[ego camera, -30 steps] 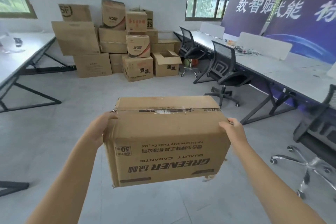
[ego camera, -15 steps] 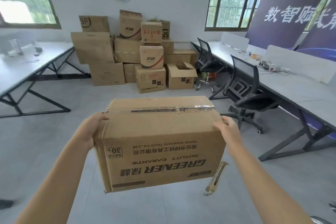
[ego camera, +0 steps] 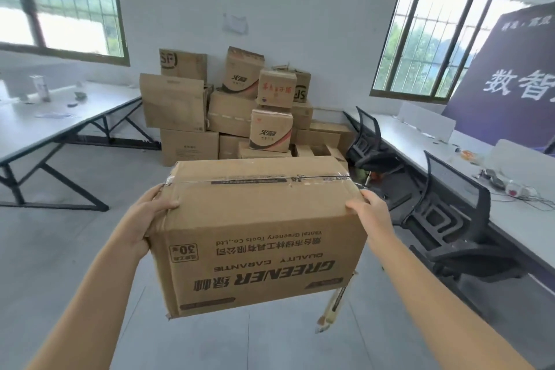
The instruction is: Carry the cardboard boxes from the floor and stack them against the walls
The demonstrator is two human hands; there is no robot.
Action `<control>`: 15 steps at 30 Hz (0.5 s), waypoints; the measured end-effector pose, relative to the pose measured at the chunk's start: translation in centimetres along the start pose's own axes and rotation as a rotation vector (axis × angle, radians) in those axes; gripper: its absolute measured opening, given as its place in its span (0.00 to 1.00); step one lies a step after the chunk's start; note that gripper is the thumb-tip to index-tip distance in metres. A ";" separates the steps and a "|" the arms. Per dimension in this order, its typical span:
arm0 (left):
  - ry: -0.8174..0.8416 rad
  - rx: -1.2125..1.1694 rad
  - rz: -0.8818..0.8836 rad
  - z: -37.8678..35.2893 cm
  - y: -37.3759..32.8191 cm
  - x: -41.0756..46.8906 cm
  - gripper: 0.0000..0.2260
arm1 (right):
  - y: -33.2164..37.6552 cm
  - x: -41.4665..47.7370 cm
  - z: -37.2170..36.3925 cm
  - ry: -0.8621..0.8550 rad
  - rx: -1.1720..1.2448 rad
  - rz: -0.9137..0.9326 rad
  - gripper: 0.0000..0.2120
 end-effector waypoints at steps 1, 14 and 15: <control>-0.001 -0.024 -0.006 -1.5 -0.4 1.7 0.20 | 0.7 2.1 -0.5 -0.027 0.016 0.012 0.16; -0.025 -0.126 -0.008 -23.3 -0.7 19.5 0.14 | 1.1 29.2 -6.6 -0.053 0.102 0.025 0.14; -0.030 -0.137 -0.019 -25.2 -1.1 21.0 0.14 | 1.2 31.7 -7.3 -0.047 0.123 0.018 0.14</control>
Point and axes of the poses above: each hand's wrist, its own x-axis towards the middle knuckle, its own z-axis out of the back of the hand, y = z × x, the point moved 7 cm from there along x, towards the middle knuckle, and after that the axes turned 12 degrees about -y, right-handed, at the moved point
